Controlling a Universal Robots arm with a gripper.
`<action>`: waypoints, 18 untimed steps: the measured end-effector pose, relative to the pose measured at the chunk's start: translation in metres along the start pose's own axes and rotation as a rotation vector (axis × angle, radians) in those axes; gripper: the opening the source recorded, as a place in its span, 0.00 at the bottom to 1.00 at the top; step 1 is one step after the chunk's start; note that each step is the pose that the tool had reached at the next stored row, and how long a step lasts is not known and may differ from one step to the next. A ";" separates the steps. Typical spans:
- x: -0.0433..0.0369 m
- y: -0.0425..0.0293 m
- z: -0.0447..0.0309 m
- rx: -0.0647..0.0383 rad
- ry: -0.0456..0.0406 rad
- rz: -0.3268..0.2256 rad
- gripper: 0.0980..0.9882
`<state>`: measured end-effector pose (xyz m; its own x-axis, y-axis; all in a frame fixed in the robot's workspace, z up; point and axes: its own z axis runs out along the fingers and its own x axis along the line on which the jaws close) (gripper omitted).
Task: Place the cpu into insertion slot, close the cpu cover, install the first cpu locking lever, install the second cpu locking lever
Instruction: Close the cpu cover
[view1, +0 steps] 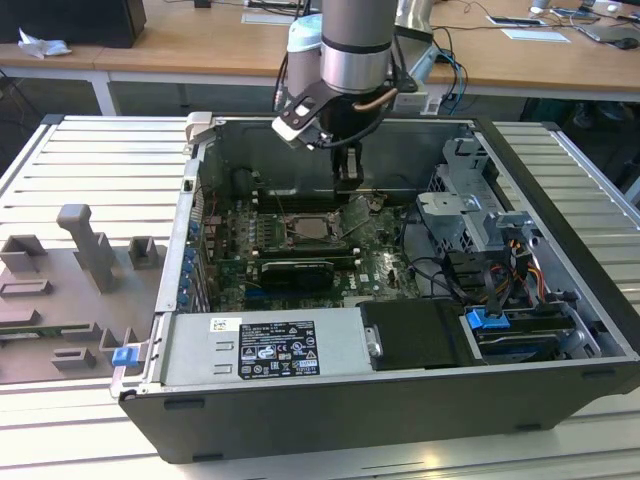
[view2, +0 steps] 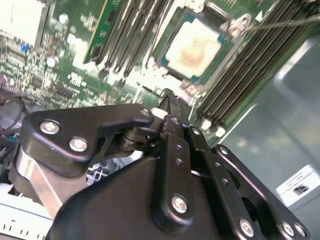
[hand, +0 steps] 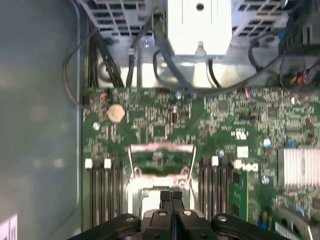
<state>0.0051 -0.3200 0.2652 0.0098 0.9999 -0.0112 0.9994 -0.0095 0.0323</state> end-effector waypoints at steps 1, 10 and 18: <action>0.0000 0.0027 0.0004 0.000 0.0000 -0.004 0.01; 0.0003 0.0159 0.0034 -0.001 0.0016 -0.056 0.01; 0.0042 0.0415 0.0063 0.000 0.0016 -0.064 0.01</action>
<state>0.0469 -0.3162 0.2601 -0.0543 0.9985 -0.0117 0.9980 0.0547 0.0320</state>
